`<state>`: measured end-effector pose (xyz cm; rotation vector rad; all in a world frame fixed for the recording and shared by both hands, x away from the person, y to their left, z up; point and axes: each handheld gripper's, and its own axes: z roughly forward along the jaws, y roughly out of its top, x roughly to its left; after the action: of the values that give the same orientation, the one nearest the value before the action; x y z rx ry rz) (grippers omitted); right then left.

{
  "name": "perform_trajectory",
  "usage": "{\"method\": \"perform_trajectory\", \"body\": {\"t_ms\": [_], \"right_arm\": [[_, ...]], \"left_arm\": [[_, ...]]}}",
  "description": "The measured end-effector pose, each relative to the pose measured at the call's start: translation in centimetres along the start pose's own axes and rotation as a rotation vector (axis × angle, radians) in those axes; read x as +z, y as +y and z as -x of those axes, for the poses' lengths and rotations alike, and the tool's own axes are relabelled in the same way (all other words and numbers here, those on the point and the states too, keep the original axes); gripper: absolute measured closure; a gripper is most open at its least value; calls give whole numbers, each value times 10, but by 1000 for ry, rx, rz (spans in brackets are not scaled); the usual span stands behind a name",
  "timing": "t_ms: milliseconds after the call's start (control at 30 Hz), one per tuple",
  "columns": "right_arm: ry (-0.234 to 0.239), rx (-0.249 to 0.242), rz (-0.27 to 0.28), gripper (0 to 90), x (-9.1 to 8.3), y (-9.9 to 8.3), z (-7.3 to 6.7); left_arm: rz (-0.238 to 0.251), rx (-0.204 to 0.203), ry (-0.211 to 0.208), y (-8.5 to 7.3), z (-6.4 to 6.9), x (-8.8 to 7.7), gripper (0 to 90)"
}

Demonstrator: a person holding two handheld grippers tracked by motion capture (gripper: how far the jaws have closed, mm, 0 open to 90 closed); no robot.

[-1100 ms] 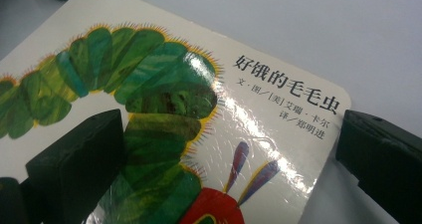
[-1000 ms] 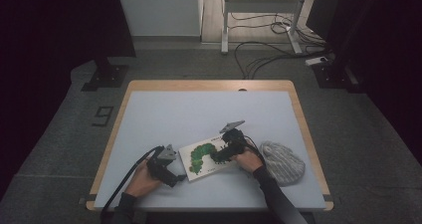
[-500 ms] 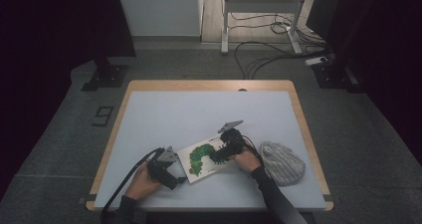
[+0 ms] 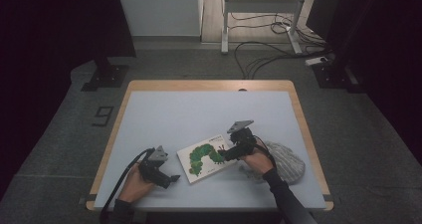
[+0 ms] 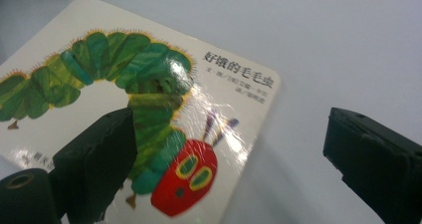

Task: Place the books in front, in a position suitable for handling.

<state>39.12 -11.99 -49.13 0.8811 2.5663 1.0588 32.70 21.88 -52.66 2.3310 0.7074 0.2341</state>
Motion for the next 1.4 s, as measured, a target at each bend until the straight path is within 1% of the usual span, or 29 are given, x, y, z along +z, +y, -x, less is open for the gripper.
{"method": "perform_trajectory", "body": {"t_ms": [100, 167, 200, 267, 367, 433, 467, 733, 867, 967, 1233, 1300, 1400], "right_arm": [[-14, 7, 3, 71, -11, -3, 2], [-17, 8, 4, 70, -19, -5, 4], [-21, 9, 8, 70, -22, -6, 4], [-31, 9, 13, 61, -30, -8, 4], [-40, 11, 17, 36, -42, -12, 6], [-52, 17, 13, 13, -49, -14, 7], [-57, 11, 14, 1, -52, -16, 8], [-115, 31, 27, 0, -79, -32, 18], [-141, 37, 32, 0, -93, -44, 24], [-159, 55, 26, 0, -102, -56, 28], [-188, 89, -13, 0, -115, -84, 36], [-190, 100, -18, 0, -116, -89, 37], [-192, 114, -41, 0, -114, -99, 38]], "left_arm": [[12, -30, 18, -5, -3, -5, 0], [17, -46, 39, -8, -4, -8, 0], [12, -55, 55, -10, -5, -9, 0], [3, -66, 68, -12, -7, -11, 0], [8, -87, 69, -14, -9, -11, 0], [3, -80, 80, -13, -8, -11, 0], [1, -76, 82, -13, -7, -10, 0], [2, -76, 82, -14, -7, -10, 0], [3, -77, 83, -14, -7, -10, 0], [3, -76, 84, -14, -7, -10, 0], [3, -76, 83, -14, -7, -10, 0], [3, -76, 83, -14, -7, -10, 0], [3, -76, 84, -14, -7, -10, 0]]}}
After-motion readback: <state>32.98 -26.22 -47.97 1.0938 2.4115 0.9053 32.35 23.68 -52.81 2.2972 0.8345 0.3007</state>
